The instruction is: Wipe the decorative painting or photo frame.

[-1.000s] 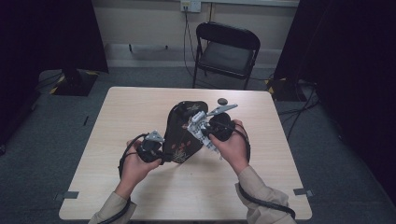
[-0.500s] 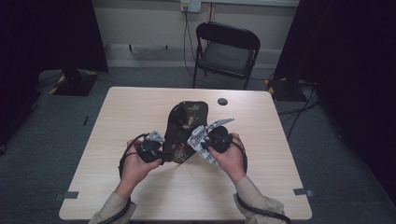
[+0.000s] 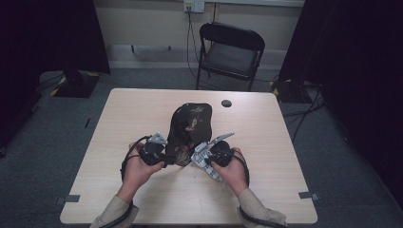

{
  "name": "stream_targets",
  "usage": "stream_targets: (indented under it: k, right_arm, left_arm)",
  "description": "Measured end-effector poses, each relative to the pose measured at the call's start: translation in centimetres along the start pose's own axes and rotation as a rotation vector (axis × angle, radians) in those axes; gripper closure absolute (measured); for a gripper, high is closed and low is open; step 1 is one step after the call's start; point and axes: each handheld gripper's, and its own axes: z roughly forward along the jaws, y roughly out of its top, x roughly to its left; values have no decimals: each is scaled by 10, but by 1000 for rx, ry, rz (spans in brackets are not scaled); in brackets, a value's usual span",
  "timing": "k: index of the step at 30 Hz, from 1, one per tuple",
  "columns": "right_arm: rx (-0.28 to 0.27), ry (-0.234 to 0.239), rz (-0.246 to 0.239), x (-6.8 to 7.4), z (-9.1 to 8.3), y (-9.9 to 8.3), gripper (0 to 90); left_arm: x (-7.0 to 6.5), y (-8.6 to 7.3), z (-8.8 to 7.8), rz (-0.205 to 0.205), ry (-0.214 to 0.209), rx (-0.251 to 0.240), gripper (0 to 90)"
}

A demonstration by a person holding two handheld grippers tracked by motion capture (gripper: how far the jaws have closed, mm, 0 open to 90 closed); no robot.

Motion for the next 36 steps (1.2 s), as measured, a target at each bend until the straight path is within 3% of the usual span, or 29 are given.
stream_targets:
  k: [6, 11, 20, 25, 30, 36]
  right_arm:
    - [3, 1, 3, -1, -2, -3, 813]
    - [-49, -9, 5, -6, -25, 6, 813]
    - [-171, -74, -46, -8, -95, 54, 813]
    - [-218, -96, -71, -4, -118, 83, 813]
    - [-236, -85, -72, 1, -119, 98, 813]
    - [-207, -70, -74, 5, -101, 91, 813]
  left_arm:
    - [0, 0, 0, -3, 1, 1, 787]
    - [0, 0, 0, -1, 0, 2, 787]
    - [0, 0, 0, -2, 0, 2, 787]
    - [0, 0, 0, 0, 0, 2, 787]
    - [0, 0, 0, 0, -4, 3, 787]
    - [1, 0, 0, 2, -2, 2, 787]
